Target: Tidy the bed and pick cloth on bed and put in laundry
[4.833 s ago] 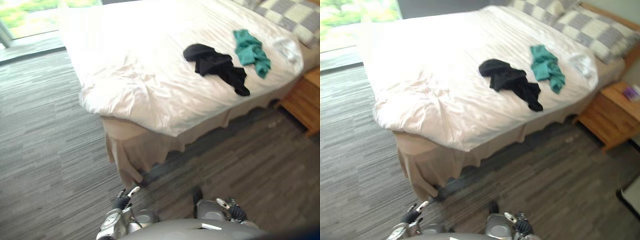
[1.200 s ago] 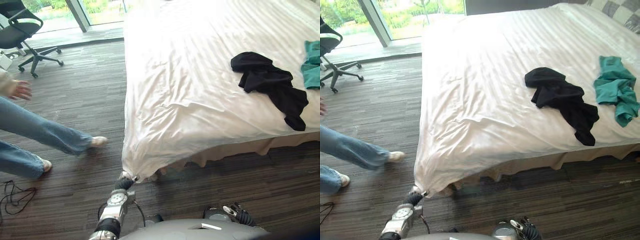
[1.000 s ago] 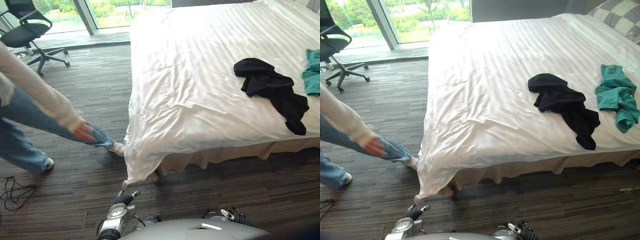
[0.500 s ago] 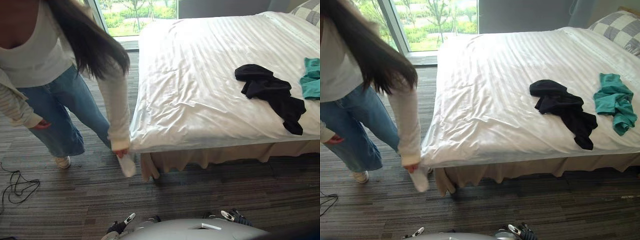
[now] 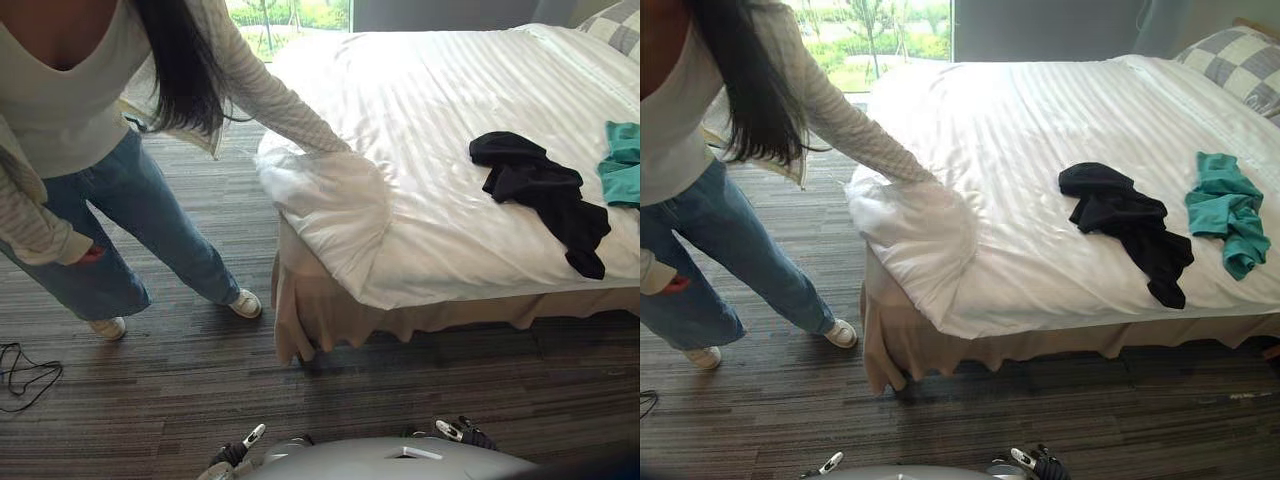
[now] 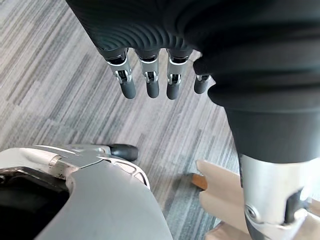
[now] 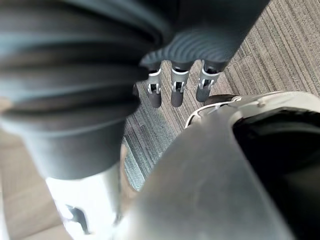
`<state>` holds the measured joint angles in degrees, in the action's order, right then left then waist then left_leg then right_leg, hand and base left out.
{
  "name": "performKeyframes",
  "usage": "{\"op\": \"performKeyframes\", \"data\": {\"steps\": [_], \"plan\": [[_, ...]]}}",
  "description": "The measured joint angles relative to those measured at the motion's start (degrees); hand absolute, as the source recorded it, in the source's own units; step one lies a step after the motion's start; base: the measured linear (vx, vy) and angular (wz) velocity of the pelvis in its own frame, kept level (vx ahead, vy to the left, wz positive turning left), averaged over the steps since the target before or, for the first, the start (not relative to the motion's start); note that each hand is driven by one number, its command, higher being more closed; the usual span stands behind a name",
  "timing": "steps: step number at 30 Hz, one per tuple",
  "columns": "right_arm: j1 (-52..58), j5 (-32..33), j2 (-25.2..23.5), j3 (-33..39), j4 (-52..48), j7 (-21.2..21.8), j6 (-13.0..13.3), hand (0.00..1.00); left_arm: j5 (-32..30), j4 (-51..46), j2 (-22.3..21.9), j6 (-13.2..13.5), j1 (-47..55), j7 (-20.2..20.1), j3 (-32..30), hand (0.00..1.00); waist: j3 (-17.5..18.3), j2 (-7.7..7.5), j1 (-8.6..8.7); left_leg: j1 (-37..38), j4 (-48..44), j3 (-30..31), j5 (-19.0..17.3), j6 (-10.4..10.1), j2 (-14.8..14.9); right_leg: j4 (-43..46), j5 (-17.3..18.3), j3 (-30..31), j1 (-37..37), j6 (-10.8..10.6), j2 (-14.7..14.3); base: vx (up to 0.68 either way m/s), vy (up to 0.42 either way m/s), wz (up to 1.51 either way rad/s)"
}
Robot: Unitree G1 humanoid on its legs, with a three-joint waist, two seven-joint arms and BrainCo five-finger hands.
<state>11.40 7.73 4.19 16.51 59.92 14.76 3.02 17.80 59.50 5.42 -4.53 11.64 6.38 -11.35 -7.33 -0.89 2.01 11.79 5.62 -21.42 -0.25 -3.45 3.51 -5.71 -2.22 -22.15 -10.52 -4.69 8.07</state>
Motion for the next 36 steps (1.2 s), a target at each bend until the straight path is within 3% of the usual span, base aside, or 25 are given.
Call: {"op": "performKeyframes", "data": {"steps": [8, 12, 15, 17, 19, 21, 25, 28, 31, 33, 36], "plan": [[0.0, 0.0, 0.2, -0.1, 0.0, -0.4, 0.0, 0.00, 4.1, 0.2, -0.3, 0.3, 0.3, 0.7, 0.0, 0.00, 0.0, 0.29, 0.01, 0.0, 0.3, 0.0, -0.3, -0.5, 0.2, -0.1, 0.3, 0.0, 0.1, -0.4, -0.1, -0.05, -0.003, -0.02], [0.0, 0.2, 0.3, 0.1, -0.1, -0.4, -0.3, 0.00, 8.1, -0.2, -0.9, 2.9, 0.0, 6.6, -1.9, 0.00, 0.1, 0.54, 0.10, -0.4, 0.3, 0.1, -0.6, -0.5, 0.2, -0.1, 0.4, -0.1, 0.1, -0.5, 0.0, 0.00, 0.004, 0.02], [0.1, 0.5, 0.3, 0.4, -0.2, -0.4, -0.9, 0.00, 12.9, -4.7, -1.2, 6.5, -1.6, 12.9, -10.2, 0.00, -0.2, 0.99, 0.09, -0.8, 0.3, 0.7, -0.8, -0.5, 0.3, -0.1, 0.8, -0.5, 0.2, -0.5, 0.0, 0.01, 0.006, 0.11], [0.1, 1.2, 0.4, 0.6, -0.2, -0.4, -0.9, 0.00, 15.4, -6.9, 0.9, 10.4, -3.9, 17.0, -16.0, 0.00, -0.2, 1.10, 0.12, -0.8, 0.1, 1.1, -0.9, -0.7, 0.4, -0.1, 0.9, -0.7, 0.0, -0.2, -0.1, 0.03, -0.002, 0.09], [0.2, 2.3, 0.7, 0.5, -0.4, -0.5, -0.8, 0.00, 15.4, -9.8, 6.3, 14.8, -7.2, 21.6, -23.7, 0.00, 0.1, 1.63, 0.25, -0.7, 0.0, 1.3, -0.7, -0.4, 0.5, 0.2, 1.0, -0.7, 0.1, 0.0, -0.2, 0.11, -0.010, 0.03], [0.4, 2.9, 1.1, 0.3, -0.4, -1.3, -0.7, 0.00, 13.9, -12.1, 11.8, 17.4, -9.7, 24.8, -28.3, 0.00, 0.1, 2.19, 0.28, -0.7, 0.0, 1.3, -0.7, -0.4, 0.5, 0.2, 1.2, -0.8, 0.1, 0.1, -0.2, 0.09, -0.003, 0.02], [0.8, 5.3, 1.3, -0.2, -0.6, -2.7, 0.7, 0.00, 7.3, -14.3, 24.2, 19.2, -16.7, 27.0, -32.8, 0.00, -0.2, 2.68, 0.10, -0.8, -0.1, 1.4, -0.7, -0.5, 0.3, 0.2, 1.3, -0.8, -0.1, 0.1, -0.2, 0.04, -0.002, 0.01], [2.6, 6.8, 1.3, -0.3, -1.9, -3.4, 0.9, 0.00, -0.1, -17.6, 32.4, 19.4, -23.2, 25.5, -30.4, 0.00, -0.2, 3.07, 0.10, -0.8, -0.1, 1.4, -0.9, -0.6, 0.0, 0.2, 1.3, -0.6, 0.1, 0.1, 0.0, -0.01, 0.000, -0.02], [4.4, 8.1, 1.4, -0.2, -3.3, -3.8, 0.9, 0.00, -7.2, -21.1, 40.1, 18.9, -31.5, 20.9, -20.1, 0.00, -0.5, 3.72, 0.10, -1.0, -1.4, -0.3, -2.6, -0.8, 0.5, 0.2, 1.3, 1.3, 0.8, 0.1, -0.2, -0.03, -0.004, -0.27], [5.1, 9.1, 1.5, -0.1, -4.2, -3.8, 0.9, 0.00, -11.6, -24.6, 42.8, 17.5, -36.9, 17.1, -11.7, 0.00, -0.5, 3.89, 0.39, -1.4, -2.3, -1.9, -3.4, -1.0, 0.7, 0.5, 1.3, 3.3, 2.1, 0.1, -0.4, -0.04, -0.011, -0.46], [5.0, 10.4, 1.7, 0.1, -5.1, -3.8, 0.9, 0.00, -17.8, -28.9, 43.3, 15.1, -44.2, 11.4, -0.3, 0.00, -0.4, 4.38, 1.94, -4.6, -5.1, -3.7, -4.3, -0.7, 1.2, 4.7, 2.4, 5.7, 6.7, 0.3, 0.1, -0.01, 0.012, -0.36]]}}
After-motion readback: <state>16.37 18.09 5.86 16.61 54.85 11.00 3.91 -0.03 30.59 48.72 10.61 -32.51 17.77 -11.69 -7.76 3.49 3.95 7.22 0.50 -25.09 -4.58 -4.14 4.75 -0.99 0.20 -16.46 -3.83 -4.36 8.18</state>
